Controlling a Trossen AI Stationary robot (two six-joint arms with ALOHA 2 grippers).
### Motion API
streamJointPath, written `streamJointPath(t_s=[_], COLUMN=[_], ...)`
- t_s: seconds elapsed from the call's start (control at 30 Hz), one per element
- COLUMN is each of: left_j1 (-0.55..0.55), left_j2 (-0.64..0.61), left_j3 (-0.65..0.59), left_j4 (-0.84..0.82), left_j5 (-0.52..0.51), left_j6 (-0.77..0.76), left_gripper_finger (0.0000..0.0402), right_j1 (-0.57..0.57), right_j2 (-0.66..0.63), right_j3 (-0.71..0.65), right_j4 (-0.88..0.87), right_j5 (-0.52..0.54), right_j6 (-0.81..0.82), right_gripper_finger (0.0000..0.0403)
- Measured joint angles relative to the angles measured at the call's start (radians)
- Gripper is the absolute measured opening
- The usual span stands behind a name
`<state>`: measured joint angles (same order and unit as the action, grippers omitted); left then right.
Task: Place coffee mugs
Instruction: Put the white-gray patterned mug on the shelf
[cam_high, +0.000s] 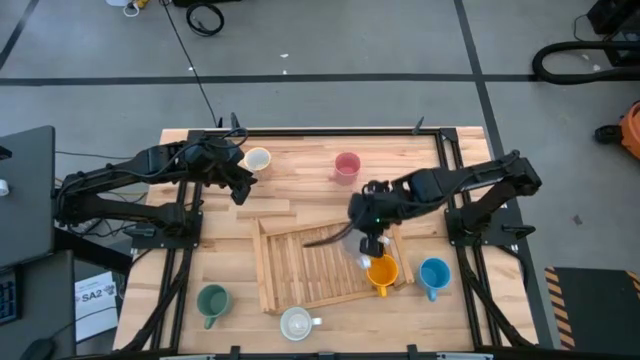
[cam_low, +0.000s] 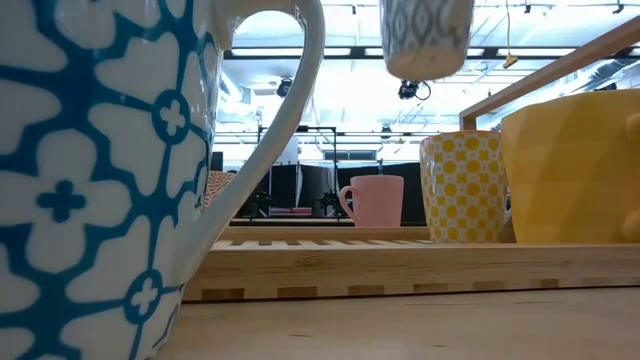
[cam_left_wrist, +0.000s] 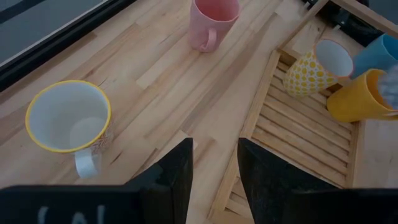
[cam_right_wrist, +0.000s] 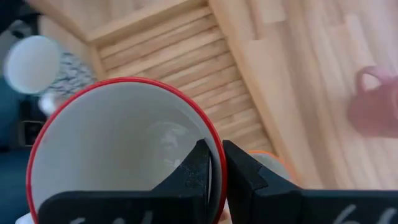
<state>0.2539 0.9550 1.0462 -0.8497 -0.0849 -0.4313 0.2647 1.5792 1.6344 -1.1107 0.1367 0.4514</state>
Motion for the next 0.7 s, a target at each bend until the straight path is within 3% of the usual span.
streamJointPath(t_s=[0.3,0.7], left_j1=[0.000,0.000], left_j2=[0.000,0.000], left_j3=[0.000,0.000], left_j4=[0.007,0.009], left_j5=[0.000,0.000], left_j6=[0.000,-0.001], left_gripper_finger=[0.0133,0.0133], right_j1=[0.078,0.130], right_j2=[0.042,0.200], right_j3=[0.001,0.000], right_j4=[0.025,0.039], right_j5=[0.034,0.027], right_j6=[0.054,0.045], right_gripper_finger=[0.0037,0.0037])
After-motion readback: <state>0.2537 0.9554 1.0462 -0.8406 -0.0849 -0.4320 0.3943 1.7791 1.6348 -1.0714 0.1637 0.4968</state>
